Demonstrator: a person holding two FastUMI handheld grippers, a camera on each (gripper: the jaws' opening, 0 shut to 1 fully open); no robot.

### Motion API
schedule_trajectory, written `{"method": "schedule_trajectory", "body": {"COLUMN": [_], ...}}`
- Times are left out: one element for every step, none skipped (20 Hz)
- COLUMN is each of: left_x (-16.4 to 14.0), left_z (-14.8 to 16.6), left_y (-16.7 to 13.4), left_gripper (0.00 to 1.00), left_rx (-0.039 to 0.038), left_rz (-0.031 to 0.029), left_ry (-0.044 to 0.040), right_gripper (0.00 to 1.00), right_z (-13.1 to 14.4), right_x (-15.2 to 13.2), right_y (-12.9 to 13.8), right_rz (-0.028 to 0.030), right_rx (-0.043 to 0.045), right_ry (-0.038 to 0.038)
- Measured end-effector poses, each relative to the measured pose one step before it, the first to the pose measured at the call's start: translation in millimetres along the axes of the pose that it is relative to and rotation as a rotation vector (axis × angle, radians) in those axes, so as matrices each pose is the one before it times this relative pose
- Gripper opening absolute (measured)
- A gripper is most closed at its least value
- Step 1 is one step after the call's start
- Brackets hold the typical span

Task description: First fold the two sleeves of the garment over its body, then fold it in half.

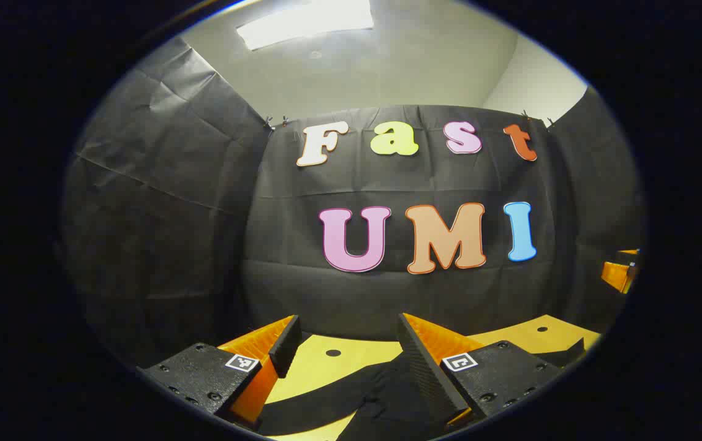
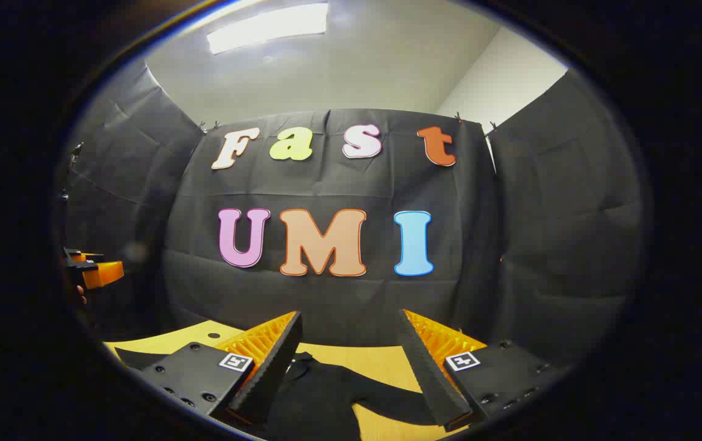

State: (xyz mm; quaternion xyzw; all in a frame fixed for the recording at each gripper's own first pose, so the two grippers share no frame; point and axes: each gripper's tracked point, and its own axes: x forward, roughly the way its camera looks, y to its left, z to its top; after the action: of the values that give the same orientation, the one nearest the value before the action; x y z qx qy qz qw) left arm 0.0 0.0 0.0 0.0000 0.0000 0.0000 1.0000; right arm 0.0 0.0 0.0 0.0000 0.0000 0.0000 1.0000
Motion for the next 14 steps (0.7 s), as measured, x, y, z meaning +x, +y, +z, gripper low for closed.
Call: {"method": "schedule_trajectory", "body": {"left_x": [1.2, -0.12, 1.78, -1.25, -0.49, 1.55, 0.2, -1.11, 0.2, -0.45, -0.93, -0.4, 0.35, -0.17], "left_z": [0.04, -1.01, 0.34, -1.43, 0.0, 0.29, -2.21, -1.45, -1.6, -0.59, -0.54, 0.35, -0.03, -0.07], "left_y": [0.36, 0.91, 1.35, 3.66, 3.8, 2.11, 2.28, 2.65, 1.86, 3.29, 3.07, 1.57, 1.05, 0.77], "left_gripper": [0.93, 0.93, 0.93, 0.93, 0.92, 0.92, 0.92, 0.92, 0.93, 0.93, 0.93, 0.93, 0.92, 0.93], "left_rx": [-0.00031, 0.00028, 0.00332, 0.00686, 0.00872, 0.00784, 0.00594, 0.00401, 0.00167, -0.00141, -0.0036, -0.00199, 0.00396, 0.00796], "left_rz": [-0.00339, -0.00121, 0.00106, 0.00437, 0.00478, 0.00289, 0.00285, 0.00311, 0.00426, 0.00555, 0.00406, 0.00299, 0.00169, 0.00082], "left_ry": [0.00251, 0.00392, 0.00255, 0.0017, 0.0006, 0.00127, 0.00433, 0.00594, 0.00332, 0.0004, -0.00053, 0.00209, 0.00242, -0.00014], "right_gripper": [0.98, 0.98, 1.0, 0.98, 0.98, 0.98, 0.98, 0.98, 0.98, 1.0, 1.0, 0.98, 0.98, 0.98], "right_z": [-1.69, -0.67, -1.04, 1.76, 1.59, 2.51, 1.69, 0.58, -1.13, -0.49, -2.21, -0.72, -0.34, 0.17], "right_x": [-1.12, 0.94, -0.38, 1.23, -0.16, 0.65, 0.85, -0.3, -0.13, 0.09, -0.41, 0.42, -0.99, 0.03], "right_y": [-1.33, -1.87, -0.86, -1.13, -1.38, -1.08, 0.06, 0.74, -0.07, 0.11, 1.0, 1.56, 1.6, 2.37], "right_rz": [-0.01067, -0.00969, -0.00641, -0.00607, -0.00731, -0.00609, -0.00338, -0.00144, -0.00105, -0.00202, -0.00095, 0.00247, 0.00277, 0.00377], "right_rx": [0.00728, 0.00517, 0.00338, 0.00132, -0.00128, -0.00219, -0.00249, -0.00293, -0.00366, -0.00326, -0.00202, 0.00125, 0.00361, 0.00404], "right_ry": [0.00336, 0.00444, 0.00068, -0.00316, -0.00496, -0.00626, -0.00506, -0.00153, 0.00094, 0.00147, 0.00298, 0.00233, 0.00091, -0.00049]}}
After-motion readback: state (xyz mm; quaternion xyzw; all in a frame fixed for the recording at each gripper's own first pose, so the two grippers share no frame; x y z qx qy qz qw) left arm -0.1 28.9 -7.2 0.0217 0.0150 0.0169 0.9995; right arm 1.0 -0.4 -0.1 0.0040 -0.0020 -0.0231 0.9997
